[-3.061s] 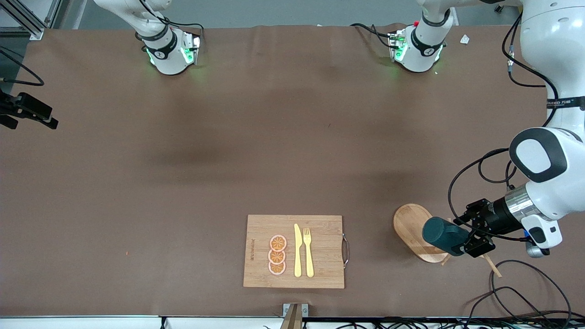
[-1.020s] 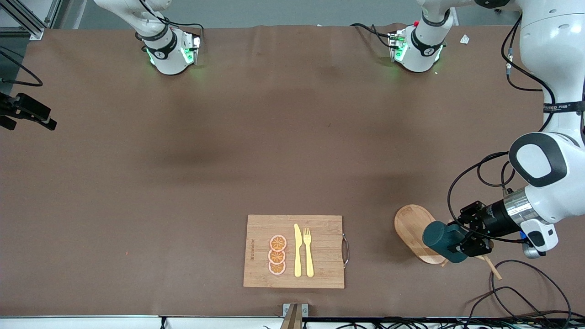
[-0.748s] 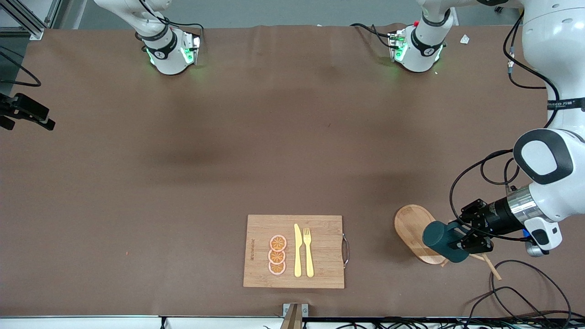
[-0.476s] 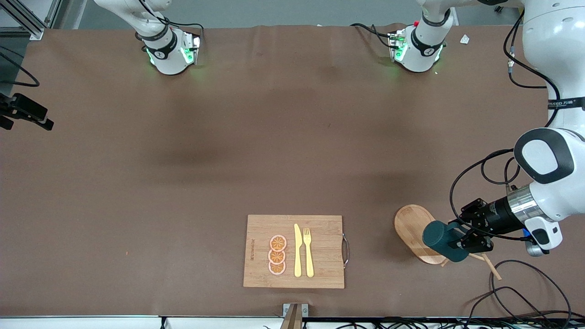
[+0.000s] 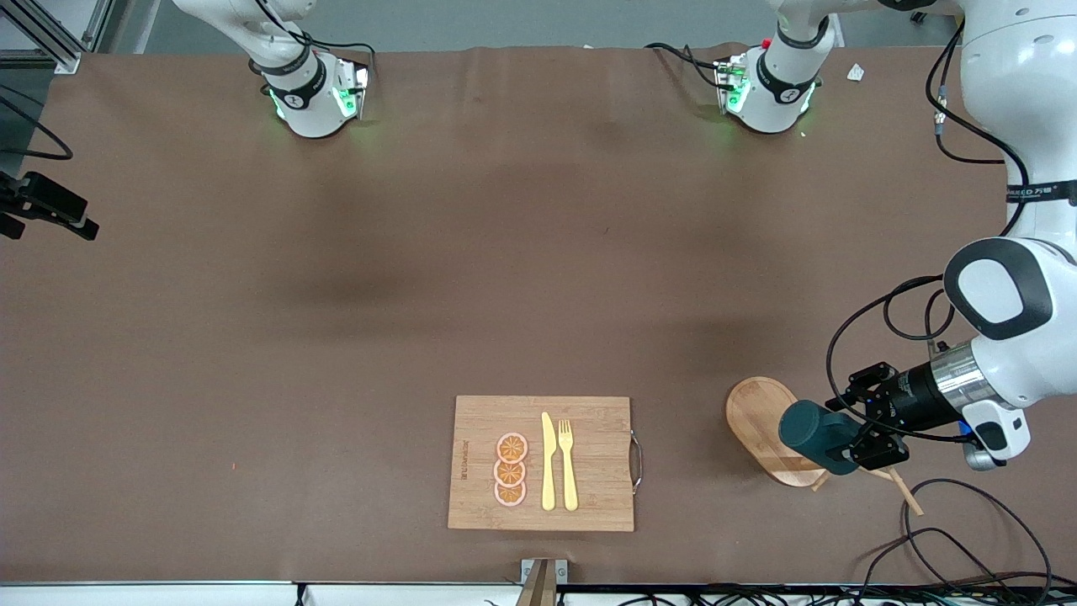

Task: Transfer cup from left to right arm and place
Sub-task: 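Close the left gripper on the teal mug's rim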

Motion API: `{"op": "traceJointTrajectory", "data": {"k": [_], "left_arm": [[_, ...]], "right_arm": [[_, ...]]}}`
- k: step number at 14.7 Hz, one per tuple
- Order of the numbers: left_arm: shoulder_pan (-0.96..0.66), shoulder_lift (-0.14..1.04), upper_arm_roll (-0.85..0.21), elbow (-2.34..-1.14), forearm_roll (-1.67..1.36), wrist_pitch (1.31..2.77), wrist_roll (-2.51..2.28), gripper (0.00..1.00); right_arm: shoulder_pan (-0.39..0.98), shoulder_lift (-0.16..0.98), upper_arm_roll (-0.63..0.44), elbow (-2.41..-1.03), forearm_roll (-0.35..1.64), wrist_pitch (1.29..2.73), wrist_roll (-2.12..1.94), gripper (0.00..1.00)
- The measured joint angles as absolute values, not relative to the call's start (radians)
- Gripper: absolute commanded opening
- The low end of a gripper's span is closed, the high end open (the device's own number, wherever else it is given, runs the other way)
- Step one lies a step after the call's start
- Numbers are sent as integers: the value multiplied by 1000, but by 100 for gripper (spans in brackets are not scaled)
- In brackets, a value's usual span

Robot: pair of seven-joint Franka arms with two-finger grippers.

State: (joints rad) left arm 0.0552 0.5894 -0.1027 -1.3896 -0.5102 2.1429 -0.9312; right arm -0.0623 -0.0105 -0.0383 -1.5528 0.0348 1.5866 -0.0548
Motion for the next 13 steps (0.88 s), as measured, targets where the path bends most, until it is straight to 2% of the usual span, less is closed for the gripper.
{"op": "traceJointTrajectory", "data": {"k": [10,13], "left_arm": [[52,619,-104,-1390,-510,2149,-931,91],[51,621,-104,-1390,-510,2157,-931,81]], "right_arm": [[-63,-11,-38,-1553,35,1587,-55,100],[-63,-11,-38,-1553,35,1586,-55,100]]}}
